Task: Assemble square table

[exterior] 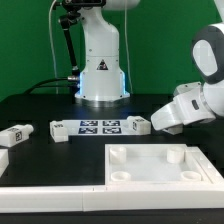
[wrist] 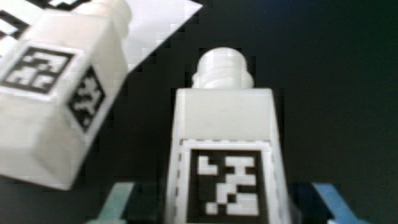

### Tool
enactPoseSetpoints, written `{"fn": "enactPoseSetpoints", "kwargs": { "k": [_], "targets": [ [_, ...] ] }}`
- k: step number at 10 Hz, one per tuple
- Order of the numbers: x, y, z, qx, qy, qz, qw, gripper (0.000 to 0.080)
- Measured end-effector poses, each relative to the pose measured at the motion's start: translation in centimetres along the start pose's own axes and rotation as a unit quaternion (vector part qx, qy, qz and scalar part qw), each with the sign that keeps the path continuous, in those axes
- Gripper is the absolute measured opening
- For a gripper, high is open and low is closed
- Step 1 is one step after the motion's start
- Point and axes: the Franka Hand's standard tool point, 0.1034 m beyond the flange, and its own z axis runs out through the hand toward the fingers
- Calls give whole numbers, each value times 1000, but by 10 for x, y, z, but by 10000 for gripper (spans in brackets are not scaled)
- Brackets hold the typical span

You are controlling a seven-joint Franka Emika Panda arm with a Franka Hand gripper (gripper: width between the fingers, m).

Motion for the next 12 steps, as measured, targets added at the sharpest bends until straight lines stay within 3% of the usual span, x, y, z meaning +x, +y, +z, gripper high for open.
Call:
{"fn": "enactPoseSetpoints", "kwargs": {
  "k": [1,3,4,8,9,10,11,12],
  "targets": [
    [-8,12,-26,10,20,-1,1000,288],
    [-37,41,-59,26,54,14,998,290],
    [-48,46,-62,25,65,18,997,290],
    [-32,52,-70,14,191,26,981,290],
    [-20,60,-83,16,254,29,967,290],
    [-26,73,-108,21,291,41,955,290],
    [-29,91,-140,34,323,62,944,290],
    [-31,111,-163,7,356,36,934,290]
  ]
}}
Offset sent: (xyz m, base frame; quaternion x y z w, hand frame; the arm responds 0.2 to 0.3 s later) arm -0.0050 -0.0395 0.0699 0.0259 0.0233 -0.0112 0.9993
